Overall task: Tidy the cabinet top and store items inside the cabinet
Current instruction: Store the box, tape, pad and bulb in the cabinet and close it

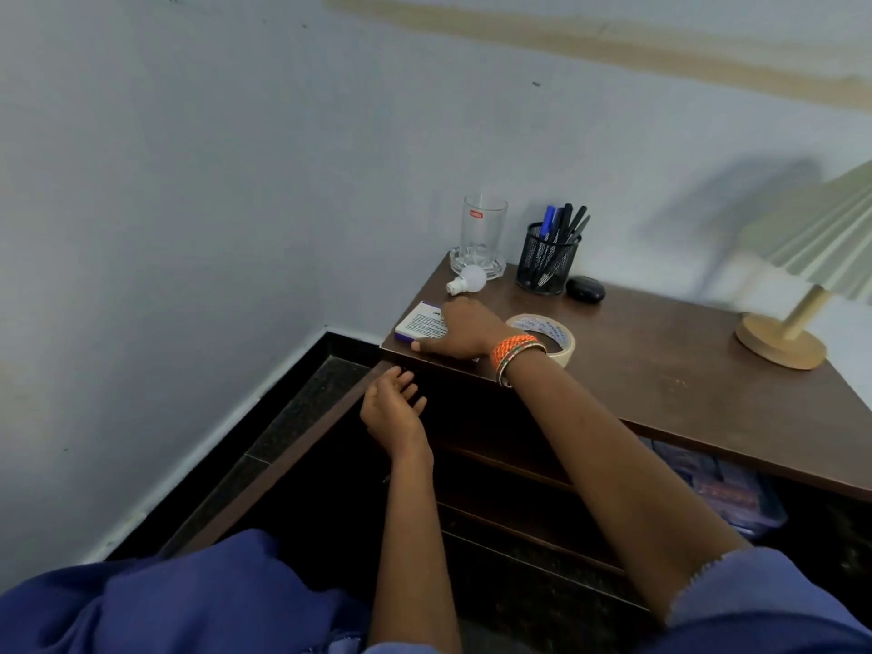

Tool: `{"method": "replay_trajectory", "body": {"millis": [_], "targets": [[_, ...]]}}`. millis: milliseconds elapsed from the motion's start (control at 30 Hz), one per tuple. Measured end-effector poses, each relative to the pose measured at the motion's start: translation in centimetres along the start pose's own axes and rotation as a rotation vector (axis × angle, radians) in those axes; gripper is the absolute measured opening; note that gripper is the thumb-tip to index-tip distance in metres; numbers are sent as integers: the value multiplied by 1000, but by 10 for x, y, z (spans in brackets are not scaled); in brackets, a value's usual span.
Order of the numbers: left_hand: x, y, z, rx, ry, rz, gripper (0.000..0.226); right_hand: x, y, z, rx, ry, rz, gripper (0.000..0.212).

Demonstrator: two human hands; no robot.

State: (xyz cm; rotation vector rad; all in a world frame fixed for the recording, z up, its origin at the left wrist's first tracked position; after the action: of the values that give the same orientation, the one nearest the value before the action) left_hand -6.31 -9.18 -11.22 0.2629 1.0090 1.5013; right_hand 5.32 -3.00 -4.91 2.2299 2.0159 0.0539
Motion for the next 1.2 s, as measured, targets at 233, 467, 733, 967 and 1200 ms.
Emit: {"method": "replay_trajectory", "body": {"millis": [233,467,733,967,1200], "targets": [[-2,-7,-8,-18,-100,-108,34,-8,4,-2,-12,-10,-25,64],[0,-8,-7,-44,-155,-181,44,-36,-9,1,-120,-108,-109,109],[3,-13,-16,11,-290,-399,51,-129,-19,32,-101,263,-77,62],[-16,-57,-35,372,-521,-731,48,-181,20,121,-78,361,82,51],[-12,-83,-44,644,-420,-508,24,-154,51,178,-41,149,197,51]]}}
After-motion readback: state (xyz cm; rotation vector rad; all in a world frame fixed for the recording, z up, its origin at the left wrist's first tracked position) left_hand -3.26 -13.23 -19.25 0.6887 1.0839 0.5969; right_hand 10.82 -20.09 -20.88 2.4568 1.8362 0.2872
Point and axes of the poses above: each hand's wrist, its own x-axis towards the middle knuckle, its own z-axis out of the palm, y = z × x, the point moved 1 cm from there along x, towards the middle knuckle, and after that the axes turned 13 degrees about -x, right-handed, at the moved point
